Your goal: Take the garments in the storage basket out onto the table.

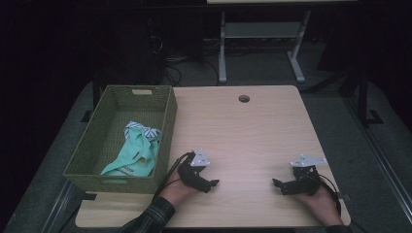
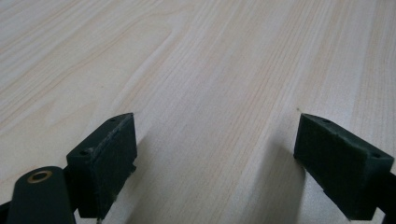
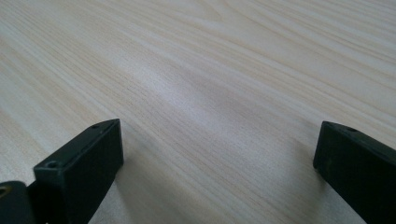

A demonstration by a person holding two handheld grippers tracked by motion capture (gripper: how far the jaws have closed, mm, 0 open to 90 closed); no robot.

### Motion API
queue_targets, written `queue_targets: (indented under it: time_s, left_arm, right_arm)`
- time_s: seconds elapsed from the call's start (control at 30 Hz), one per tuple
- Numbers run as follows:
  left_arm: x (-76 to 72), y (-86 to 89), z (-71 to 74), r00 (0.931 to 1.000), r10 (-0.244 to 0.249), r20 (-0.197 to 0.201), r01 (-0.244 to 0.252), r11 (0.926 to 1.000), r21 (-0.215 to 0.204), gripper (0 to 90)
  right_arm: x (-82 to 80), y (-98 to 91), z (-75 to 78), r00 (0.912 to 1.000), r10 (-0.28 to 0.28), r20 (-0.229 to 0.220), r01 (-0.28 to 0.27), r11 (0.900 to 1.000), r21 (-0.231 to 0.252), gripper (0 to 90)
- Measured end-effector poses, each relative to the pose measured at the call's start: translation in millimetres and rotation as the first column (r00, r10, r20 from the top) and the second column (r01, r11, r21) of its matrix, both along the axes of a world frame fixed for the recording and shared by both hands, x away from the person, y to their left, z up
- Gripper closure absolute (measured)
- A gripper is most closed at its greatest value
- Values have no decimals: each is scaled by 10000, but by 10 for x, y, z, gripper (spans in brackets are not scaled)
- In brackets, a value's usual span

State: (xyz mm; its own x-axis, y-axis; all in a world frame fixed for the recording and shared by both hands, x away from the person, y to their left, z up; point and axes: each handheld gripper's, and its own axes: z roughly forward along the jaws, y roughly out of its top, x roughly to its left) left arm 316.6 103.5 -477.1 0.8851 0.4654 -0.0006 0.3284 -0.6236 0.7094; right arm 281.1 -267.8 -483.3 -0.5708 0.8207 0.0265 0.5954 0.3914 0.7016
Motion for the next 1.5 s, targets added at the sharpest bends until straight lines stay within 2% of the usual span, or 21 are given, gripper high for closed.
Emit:
queue_targets:
  time_s: [0.3, 0.63, 0.97, 1.5]
  left_arm:
    - [44, -20, 21, 9999, -95, -85, 97, 9997, 231, 128]
    - [59, 0, 71, 9991, 18, -432, 8, 9982, 606, 132]
    - [92, 37, 137, 9990, 229, -394, -207, 9982, 571, 132]
    - [70, 32, 246, 9987, 150, -495, -127, 9989, 452, 132]
  right_arm:
    - [-3, 1, 1, 10000, -25, -43, 25, 10000, 16, 11]
    - [-3, 2, 1, 10000, -27, -45, 27, 10000, 12, 11]
    - [0, 0, 0, 10000, -7, 2, 7, 10000, -4, 11]
    - [-2, 1, 1, 10000, -22, -36, 22, 10000, 11, 11]
